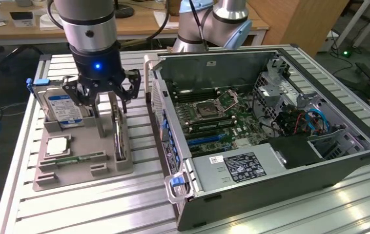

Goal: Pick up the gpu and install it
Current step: 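Pick up the gpu and move the gpu toward the slot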

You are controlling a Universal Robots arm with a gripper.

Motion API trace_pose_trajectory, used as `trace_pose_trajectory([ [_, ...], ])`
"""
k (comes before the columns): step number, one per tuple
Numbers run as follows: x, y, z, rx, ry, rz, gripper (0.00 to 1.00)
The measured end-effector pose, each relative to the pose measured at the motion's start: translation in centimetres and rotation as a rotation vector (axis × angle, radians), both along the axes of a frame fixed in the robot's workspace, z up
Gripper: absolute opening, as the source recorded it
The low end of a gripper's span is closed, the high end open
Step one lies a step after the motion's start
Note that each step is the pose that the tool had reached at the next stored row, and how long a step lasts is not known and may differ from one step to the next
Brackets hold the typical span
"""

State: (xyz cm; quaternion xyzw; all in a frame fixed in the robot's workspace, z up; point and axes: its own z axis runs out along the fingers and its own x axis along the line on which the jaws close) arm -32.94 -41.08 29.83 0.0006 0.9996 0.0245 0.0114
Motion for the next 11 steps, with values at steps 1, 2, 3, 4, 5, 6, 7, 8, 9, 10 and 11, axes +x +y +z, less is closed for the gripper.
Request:
trace_pose_trajectory([
  [1,0.0,0.00,-0.08,0.0000,-0.0016,0.000,0.65],
  [2,0.0,-0.01,-0.16,-0.0001,-0.0032,0.000,0.65],
  [3,0.0,-0.04,-0.23,-0.0001,-0.0042,0.000,0.65],
  [4,0.0,-0.10,-0.32,0.0000,-0.0045,0.000,0.65],
  [5,0.0,-0.18,-0.43,0.0000,-0.0046,0.000,0.65],
  [6,0.0,-0.26,-0.59,0.0000,-0.0046,0.000,0.65],
  [7,0.0,-0.35,-0.78,-0.0001,-0.0045,0.000,0.65],
  [8,0.0,-0.43,-0.96,0.0000,-0.0046,0.000,0.65],
  [9,0.0,-0.49,-1.14,0.0000,-0.0046,0.000,0.65],
  [10,0.0,-0.54,-1.32,-0.0001,-0.0046,0.000,0.65],
  [11,0.1,-0.56,-1.50,0.0000,-0.0046,0.000,0.65],
])
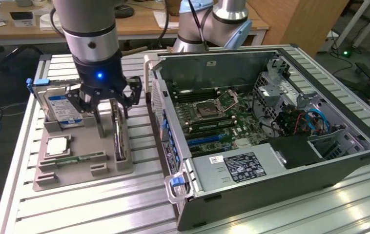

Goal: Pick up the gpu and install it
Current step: 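Pick up the gpu and move the gpu toward the slot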

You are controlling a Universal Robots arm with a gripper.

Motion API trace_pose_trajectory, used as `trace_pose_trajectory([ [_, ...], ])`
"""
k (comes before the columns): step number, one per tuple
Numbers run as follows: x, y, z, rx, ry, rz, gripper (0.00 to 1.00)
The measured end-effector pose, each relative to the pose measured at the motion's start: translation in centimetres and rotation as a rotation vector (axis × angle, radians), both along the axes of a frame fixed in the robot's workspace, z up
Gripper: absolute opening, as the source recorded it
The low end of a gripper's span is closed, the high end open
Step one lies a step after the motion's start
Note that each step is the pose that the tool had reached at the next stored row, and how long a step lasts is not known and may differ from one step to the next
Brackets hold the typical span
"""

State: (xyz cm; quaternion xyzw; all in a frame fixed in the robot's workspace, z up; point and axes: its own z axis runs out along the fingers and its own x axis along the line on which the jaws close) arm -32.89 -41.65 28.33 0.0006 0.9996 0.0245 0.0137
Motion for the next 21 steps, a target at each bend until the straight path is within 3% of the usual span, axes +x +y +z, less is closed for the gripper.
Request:
trace_pose_trajectory([
  [21,0.3,-0.01,-3.80,-0.0001,0.0007,0.000,0.65],
])
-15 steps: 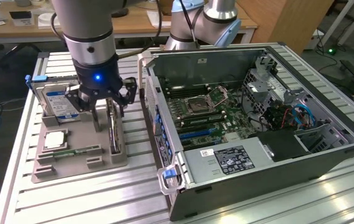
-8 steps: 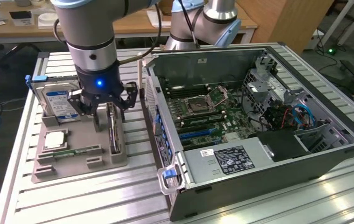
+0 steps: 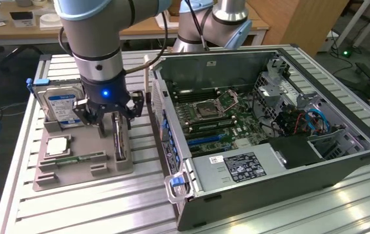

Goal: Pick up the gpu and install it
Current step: 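Pick up the gpu and move the gpu toward the slot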

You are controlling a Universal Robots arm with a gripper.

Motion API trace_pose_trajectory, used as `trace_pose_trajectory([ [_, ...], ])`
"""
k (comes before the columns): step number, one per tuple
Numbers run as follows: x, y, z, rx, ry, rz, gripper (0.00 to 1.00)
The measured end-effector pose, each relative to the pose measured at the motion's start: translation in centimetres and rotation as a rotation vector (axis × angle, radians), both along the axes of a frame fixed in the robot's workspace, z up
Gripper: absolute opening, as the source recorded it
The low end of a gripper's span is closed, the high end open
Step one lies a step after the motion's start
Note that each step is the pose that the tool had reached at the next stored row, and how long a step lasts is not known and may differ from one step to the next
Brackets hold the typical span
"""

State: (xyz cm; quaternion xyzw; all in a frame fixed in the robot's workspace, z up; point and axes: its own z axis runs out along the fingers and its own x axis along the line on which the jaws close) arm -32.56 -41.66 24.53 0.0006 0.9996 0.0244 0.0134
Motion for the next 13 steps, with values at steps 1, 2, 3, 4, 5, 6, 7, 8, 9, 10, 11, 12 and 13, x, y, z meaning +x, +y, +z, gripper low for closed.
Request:
trace_pose_trajectory([
  [1,0.0,0.00,-0.18,0.0000,0.0000,0.000,0.65],
  [2,0.0,0.00,-0.37,0.0001,-0.0001,0.000,0.65],
  [3,0.0,0.00,-0.57,0.0000,0.0000,0.000,0.65],
  [4,0.0,0.00,-0.74,0.0001,0.0002,0.000,0.65],
  [5,0.0,0.00,-0.92,0.0001,0.0003,0.000,0.65],
  [6,0.0,0.00,-1.10,0.0001,0.0003,0.000,0.65],
  [7,0.0,0.00,-1.28,0.0000,0.0003,0.000,0.65],
  [8,0.0,0.00,-1.46,0.0001,0.0002,0.000,0.65],
  [9,0.0,-0.01,-1.66,-0.0001,0.0003,-0.003,0.65],
  [10,0.0,-0.03,-1.83,-0.0004,0.0003,-0.007,0.65],
  [11,0.0,-0.03,-2.02,-0.0005,0.0003,-0.011,0.65],
  [12,0.0,-0.03,-2.20,-0.0007,0.0003,-0.016,0.65],
  [13,0.0,-0.03,-2.38,-0.0008,0.0003,-0.020,0.65],
])
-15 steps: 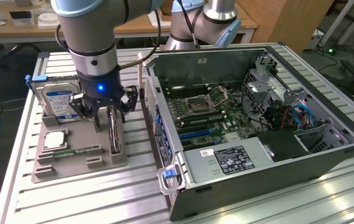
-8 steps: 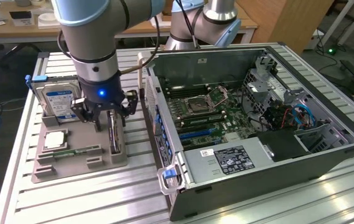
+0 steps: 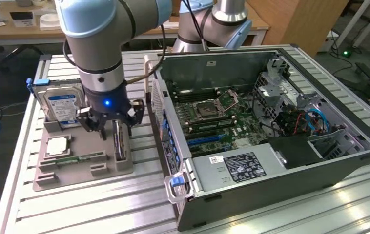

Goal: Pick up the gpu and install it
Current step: 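Pick up the gpu and move the gpu toward the slot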

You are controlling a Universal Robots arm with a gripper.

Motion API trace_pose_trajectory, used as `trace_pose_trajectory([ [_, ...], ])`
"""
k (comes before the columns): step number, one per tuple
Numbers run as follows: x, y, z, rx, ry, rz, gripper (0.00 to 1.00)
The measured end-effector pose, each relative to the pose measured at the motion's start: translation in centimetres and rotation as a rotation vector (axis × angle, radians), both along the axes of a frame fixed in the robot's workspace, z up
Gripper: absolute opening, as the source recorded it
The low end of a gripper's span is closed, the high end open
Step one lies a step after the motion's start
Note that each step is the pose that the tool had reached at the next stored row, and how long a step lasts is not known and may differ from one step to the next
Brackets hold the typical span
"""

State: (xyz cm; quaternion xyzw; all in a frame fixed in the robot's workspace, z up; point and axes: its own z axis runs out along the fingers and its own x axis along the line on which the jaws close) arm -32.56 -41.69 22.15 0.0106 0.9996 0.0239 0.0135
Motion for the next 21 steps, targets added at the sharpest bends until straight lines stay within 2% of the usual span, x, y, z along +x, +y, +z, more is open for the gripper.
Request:
trace_pose_trajectory([
  [7,0.0,0.01,-1.24,0.0000,-0.0001,-0.005,0.65],
  [13,0.0,0.00,-1.27,0.0000,0.0000,-0.005,0.64],
  [15,0.0,0.00,-1.27,0.0000,0.0000,-0.005,0.51],
  [16,0.0,0.00,-1.27,0.0000,0.0000,-0.005,0.51],
  [17,0.0,0.00,-1.27,0.0000,0.0000,-0.005,0.44],
  [21,0.0,0.03,-1.27,0.0000,-0.0001,-0.005,0.44],
])
